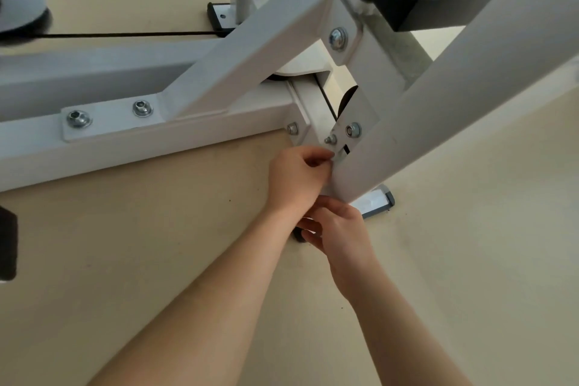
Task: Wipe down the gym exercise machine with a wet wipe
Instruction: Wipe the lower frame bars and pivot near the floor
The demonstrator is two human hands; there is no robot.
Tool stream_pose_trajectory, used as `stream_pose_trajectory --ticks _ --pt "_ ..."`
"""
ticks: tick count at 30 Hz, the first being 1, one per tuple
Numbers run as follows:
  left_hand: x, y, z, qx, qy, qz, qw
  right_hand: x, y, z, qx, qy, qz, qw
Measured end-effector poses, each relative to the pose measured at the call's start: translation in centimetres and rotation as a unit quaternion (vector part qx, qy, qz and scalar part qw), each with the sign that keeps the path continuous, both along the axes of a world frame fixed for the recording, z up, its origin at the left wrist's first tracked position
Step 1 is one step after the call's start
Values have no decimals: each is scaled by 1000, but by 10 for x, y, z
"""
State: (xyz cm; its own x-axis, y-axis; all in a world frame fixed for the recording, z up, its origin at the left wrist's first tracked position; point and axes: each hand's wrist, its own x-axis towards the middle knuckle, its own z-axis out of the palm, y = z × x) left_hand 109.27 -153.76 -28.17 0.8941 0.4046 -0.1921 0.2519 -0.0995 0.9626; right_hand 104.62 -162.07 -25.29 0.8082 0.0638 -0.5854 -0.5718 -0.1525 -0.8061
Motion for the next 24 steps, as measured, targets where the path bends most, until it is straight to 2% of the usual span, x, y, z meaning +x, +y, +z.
stream_pose_trajectory --ticks 3,7,11,13,15,18,20,22,24 --pt "-1 8 0 -26 31 -34 999 0 -5 0 -40 3 -3 999" --pt "-16 16 -9 110 112 -147 977 -3 -7 1 -69 9 -17 997" --pt "-29 9 -15 189 113 -248 943 -17 -5 -9 -101 45 -30 993" --pt "-31 10 -17 230 97 -249 936 -21 -5 -14 -70 55 -51 995" --pt "-31 11 -19 265 52 -202 941 -18 -7 -14 -28 60 -75 995" --pt "-28 3 -11 287 37 -205 935 -12 -13 -12 75 102 -153 980" --pt "-25 -4 -12 327 57 -227 916 -12 -16 -11 126 131 -181 967" --pt "-30 -9 -18 386 59 -256 884 -14 -18 -13 115 138 -163 970" --pt "-41 -8 -25 460 16 -274 844 -12 -19 -12 76 145 -115 980"
